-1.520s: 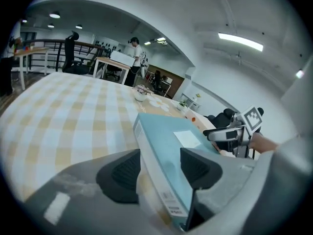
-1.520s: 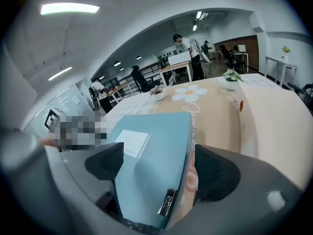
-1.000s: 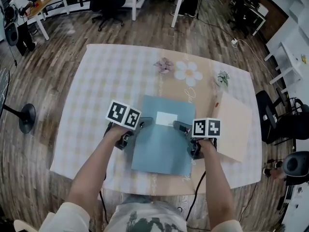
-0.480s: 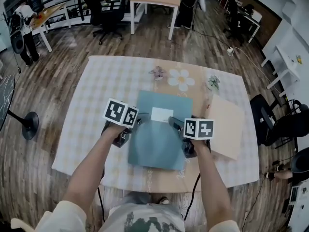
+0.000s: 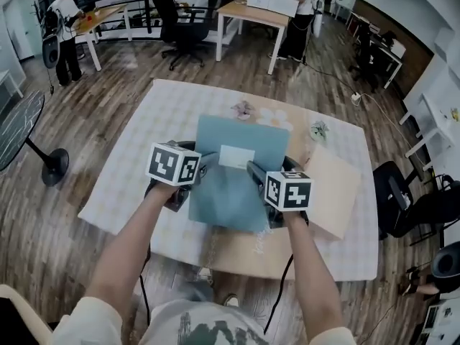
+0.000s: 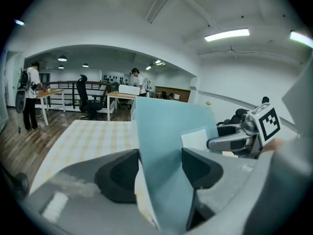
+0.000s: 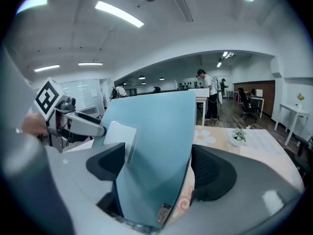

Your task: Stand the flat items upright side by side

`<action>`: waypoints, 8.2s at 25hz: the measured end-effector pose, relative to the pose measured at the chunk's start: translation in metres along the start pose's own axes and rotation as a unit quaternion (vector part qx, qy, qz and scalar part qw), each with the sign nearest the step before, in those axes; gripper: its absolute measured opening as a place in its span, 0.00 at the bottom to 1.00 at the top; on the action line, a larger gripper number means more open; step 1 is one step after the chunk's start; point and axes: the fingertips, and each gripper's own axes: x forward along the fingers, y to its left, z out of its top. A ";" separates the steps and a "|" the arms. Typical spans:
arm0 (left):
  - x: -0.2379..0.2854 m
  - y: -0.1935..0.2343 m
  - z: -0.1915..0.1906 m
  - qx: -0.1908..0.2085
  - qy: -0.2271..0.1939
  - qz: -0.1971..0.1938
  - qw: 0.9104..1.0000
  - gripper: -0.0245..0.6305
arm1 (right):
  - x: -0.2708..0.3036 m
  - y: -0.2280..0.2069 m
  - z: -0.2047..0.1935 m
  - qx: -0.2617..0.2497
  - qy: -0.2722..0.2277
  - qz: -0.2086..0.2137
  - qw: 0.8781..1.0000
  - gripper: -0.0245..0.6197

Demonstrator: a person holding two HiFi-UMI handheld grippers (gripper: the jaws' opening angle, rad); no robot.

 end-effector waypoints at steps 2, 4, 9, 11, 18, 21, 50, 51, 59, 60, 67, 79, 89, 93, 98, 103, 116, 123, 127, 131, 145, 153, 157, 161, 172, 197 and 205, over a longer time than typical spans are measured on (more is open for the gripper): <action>-0.016 -0.006 -0.001 0.004 -0.017 0.018 1.000 0.48 | -0.012 0.008 0.003 -0.020 -0.017 0.005 1.000 0.70; -0.031 -0.012 -0.006 0.005 -0.029 0.038 0.999 0.48 | -0.024 0.017 0.003 -0.038 -0.029 0.010 0.999 0.69; -0.065 -0.032 -0.023 0.011 -0.051 0.075 0.996 0.48 | -0.056 0.036 -0.004 -0.080 -0.054 0.023 0.995 0.66; -0.078 -0.042 -0.029 0.014 -0.056 0.088 0.994 0.48 | -0.069 0.042 -0.008 -0.096 -0.062 0.027 0.993 0.65; -0.115 -0.073 -0.053 0.014 -0.069 0.135 0.988 0.48 | -0.111 0.059 -0.024 -0.124 -0.081 0.052 0.988 0.63; -0.125 -0.084 -0.063 0.011 -0.071 0.149 0.986 0.48 | -0.124 0.064 -0.032 -0.131 -0.087 0.060 0.986 0.63; -0.143 -0.102 -0.093 0.000 -0.084 0.207 0.975 0.48 | -0.119 0.067 -0.036 -0.166 -0.094 0.311 0.931 0.74; -0.143 -0.102 -0.093 0.000 -0.083 0.208 0.975 0.48 | -0.117 0.069 -0.036 -0.156 -0.090 0.327 0.928 0.74; -0.137 -0.100 -0.098 0.006 -0.080 0.214 0.973 0.48 | -0.106 0.082 -0.049 -0.209 -0.062 0.361 0.907 0.65; -0.137 -0.098 -0.098 0.007 -0.080 0.215 0.973 0.48 | -0.106 0.082 -0.049 -0.211 -0.066 0.359 0.907 0.64; -0.126 -0.092 -0.089 0.002 -0.088 0.203 0.975 0.48 | -0.107 0.071 -0.041 -0.211 -0.108 0.315 0.919 0.61; -0.079 -0.091 -0.074 0.022 -0.075 0.127 0.989 0.48 | -0.101 0.028 -0.025 -0.187 -0.162 0.161 0.955 0.59; -0.045 -0.082 -0.058 0.058 -0.064 0.024 0.996 0.48 | -0.090 0.014 -0.019 -0.161 -0.187 -0.019 0.969 0.57; -0.041 -0.078 -0.052 0.074 -0.060 -0.018 0.995 0.48 | -0.089 0.013 -0.020 -0.127 -0.189 -0.097 0.969 0.57; -0.040 -0.075 -0.047 0.087 -0.053 -0.057 0.993 0.48 | -0.092 0.020 -0.019 -0.085 -0.200 -0.184 0.959 0.56; -0.042 -0.069 -0.048 0.098 -0.043 -0.090 0.990 0.48 | -0.091 0.041 -0.014 -0.051 -0.214 -0.262 0.940 0.56; -0.069 -0.042 -0.045 0.100 -0.057 -0.105 0.988 0.48 | -0.079 0.088 -0.016 -0.042 -0.223 -0.364 0.904 0.58; -0.077 -0.048 -0.050 0.101 -0.059 -0.117 0.986 0.48 | -0.076 0.093 -0.021 -0.050 -0.198 -0.341 0.918 0.60; -0.083 -0.049 -0.053 0.097 -0.061 -0.118 0.986 0.48 | -0.076 0.095 -0.029 -0.030 -0.181 -0.321 0.929 0.61; -0.086 -0.058 -0.057 0.093 -0.061 -0.126 0.986 0.48 | -0.086 0.099 -0.035 -0.021 -0.169 -0.303 0.938 0.62; -0.094 -0.091 -0.076 0.090 -0.054 -0.108 0.989 0.48 | -0.123 0.103 -0.053 -0.006 -0.167 -0.222 0.961 0.62; -0.106 -0.147 -0.085 0.094 -0.067 -0.073 0.991 0.48 | -0.189 0.081 -0.075 0.010 -0.172 -0.170 0.970 0.62; -0.110 -0.185 -0.094 0.098 -0.070 -0.066 0.991 0.48 | -0.225 0.060 -0.091 0.014 -0.168 -0.160 0.973 0.62; -0.109 -0.236 -0.101 0.102 -0.073 -0.070 0.990 0.48 | -0.267 0.035 -0.106 0.019 -0.166 -0.159 0.973 0.62; -0.066 -0.357 -0.088 0.123 -0.065 -0.108 0.984 0.48 | -0.350 -0.044 -0.145 0.052 -0.143 -0.152 0.977 0.61; 0.229 -0.306 0.010 0.062 0.022 -0.107 0.992 0.48 | -0.191 -0.298 -0.118 0.150 -0.043 -0.100 0.983 0.61; 0.303 -0.272 -0.007 0.011 0.070 -0.114 0.991 0.52 | -0.124 -0.367 -0.138 0.216 0.021 -0.095 0.971 0.67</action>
